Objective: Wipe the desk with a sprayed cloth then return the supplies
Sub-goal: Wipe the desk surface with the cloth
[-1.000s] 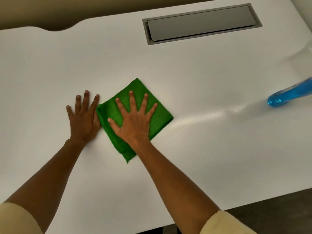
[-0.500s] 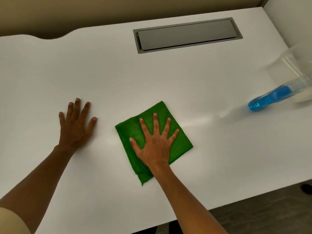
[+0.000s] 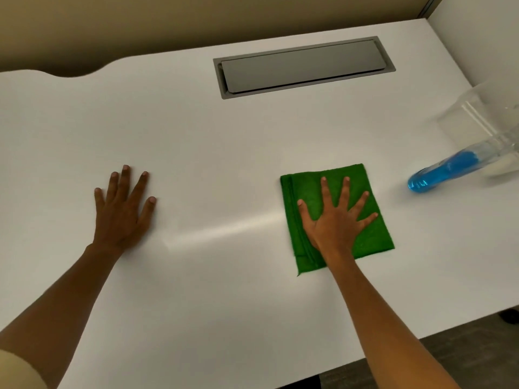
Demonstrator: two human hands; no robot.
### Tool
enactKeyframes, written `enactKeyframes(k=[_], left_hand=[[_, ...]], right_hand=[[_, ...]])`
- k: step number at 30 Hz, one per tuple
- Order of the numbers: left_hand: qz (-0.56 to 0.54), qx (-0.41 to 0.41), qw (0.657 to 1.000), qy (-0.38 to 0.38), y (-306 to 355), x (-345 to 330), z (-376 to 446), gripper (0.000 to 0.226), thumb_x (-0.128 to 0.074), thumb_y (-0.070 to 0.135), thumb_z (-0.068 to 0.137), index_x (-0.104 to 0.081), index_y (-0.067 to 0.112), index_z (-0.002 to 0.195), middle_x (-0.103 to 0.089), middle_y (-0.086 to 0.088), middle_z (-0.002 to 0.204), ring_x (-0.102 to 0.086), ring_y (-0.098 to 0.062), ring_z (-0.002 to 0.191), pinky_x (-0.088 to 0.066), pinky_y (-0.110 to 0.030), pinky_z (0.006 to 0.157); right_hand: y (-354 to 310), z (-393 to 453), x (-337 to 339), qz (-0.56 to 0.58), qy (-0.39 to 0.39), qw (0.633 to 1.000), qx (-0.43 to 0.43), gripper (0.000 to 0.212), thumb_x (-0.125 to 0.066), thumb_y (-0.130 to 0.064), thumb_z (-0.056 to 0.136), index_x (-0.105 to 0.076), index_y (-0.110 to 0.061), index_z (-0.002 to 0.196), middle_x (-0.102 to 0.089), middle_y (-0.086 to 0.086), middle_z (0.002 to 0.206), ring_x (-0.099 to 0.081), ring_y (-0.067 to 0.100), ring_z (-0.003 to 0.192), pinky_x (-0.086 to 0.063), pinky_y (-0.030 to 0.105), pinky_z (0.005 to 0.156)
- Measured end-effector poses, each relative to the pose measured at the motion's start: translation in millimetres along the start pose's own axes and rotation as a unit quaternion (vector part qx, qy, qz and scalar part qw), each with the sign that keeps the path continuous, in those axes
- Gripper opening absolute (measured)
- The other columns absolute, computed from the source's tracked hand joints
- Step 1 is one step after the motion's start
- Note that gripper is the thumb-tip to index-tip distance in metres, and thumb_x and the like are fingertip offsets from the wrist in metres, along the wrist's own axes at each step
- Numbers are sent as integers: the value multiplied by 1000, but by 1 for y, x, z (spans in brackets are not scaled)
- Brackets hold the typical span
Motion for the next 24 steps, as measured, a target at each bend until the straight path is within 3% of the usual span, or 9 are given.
enactKeyframes(k=[15,24], left_hand=[[-4,10,999,30,-8,1,11,64,-22,55,98,-18,32,157,-8,-4,168,-11,-32,154,-13,-59,118],[-1,13,999,30,-12,-1,13,62,-22,55,99,-15,35,157,-4,0,169,-7,-28,155,-11,-56,120]], right_hand=[[-20,101,14,29,2,999,-45,86,-8,-89,76,-7,-47,151,-3,4,165,5,48,147,2,77,107],[-101,114,12,32,-2,999,4,87,-7,-88,76,-6,-45,152,-2,5,165,6,49,146,4,77,107]])
Point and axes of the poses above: each hand's wrist, its own z-axis towards the middle knuckle, its own x-axis out of the back of the hand, y = z × x, the point moved 7 cm from there along z, towards the middle knuckle
